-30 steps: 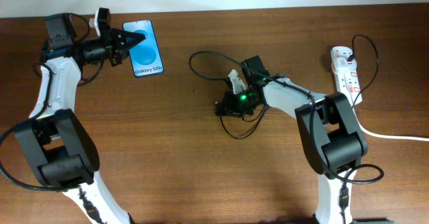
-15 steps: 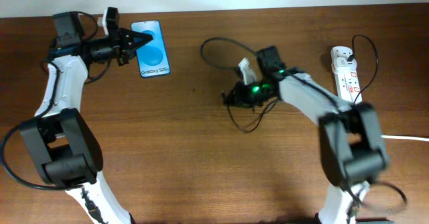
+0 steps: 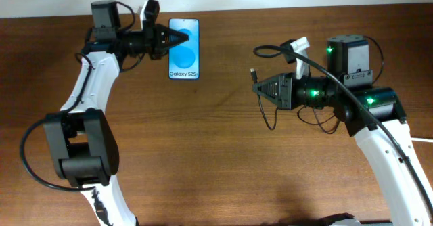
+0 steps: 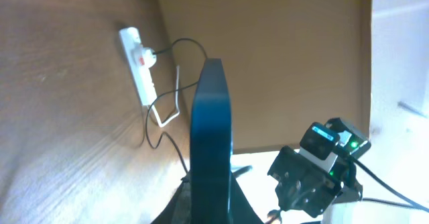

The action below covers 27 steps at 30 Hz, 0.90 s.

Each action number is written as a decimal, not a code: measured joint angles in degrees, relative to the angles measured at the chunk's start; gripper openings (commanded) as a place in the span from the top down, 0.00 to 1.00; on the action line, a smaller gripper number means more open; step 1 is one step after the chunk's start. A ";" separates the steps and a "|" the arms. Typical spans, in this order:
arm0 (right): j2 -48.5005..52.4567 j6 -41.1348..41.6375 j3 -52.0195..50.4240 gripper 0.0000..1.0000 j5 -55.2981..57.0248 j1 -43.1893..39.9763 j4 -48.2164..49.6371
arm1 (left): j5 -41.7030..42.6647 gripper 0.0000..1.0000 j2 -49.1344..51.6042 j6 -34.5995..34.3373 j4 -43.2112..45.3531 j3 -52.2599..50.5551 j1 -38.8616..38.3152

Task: Plug charger to phone and switch on socket
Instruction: 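Lift the plug with the right gripper toward the phone's bottom edge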

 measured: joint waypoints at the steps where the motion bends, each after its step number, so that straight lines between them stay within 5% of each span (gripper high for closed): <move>1: 0.04 0.11 0.00 0.96 -0.63 0.00 0.00 | 0.04 1.00 0.00 -2.32 3.85 -0.07 -0.39; 8: 0.31 7.28 -6.80 0.96 -3.82 0.00 14.19 | -2.93 1.00 0.00 -20.98 23.82 -0.07 -2.40; 22: 0.35 21.24 -11.32 0.96 -5.22 7.48 31.08 | -12.63 1.00 0.00 -34.10 26.75 -0.07 -4.02; 27: 0.39 24.92 -11.41 0.96 -3.52 8.17 36.15 | -14.01 1.00 0.02 -43.04 47.15 -0.35 -5.49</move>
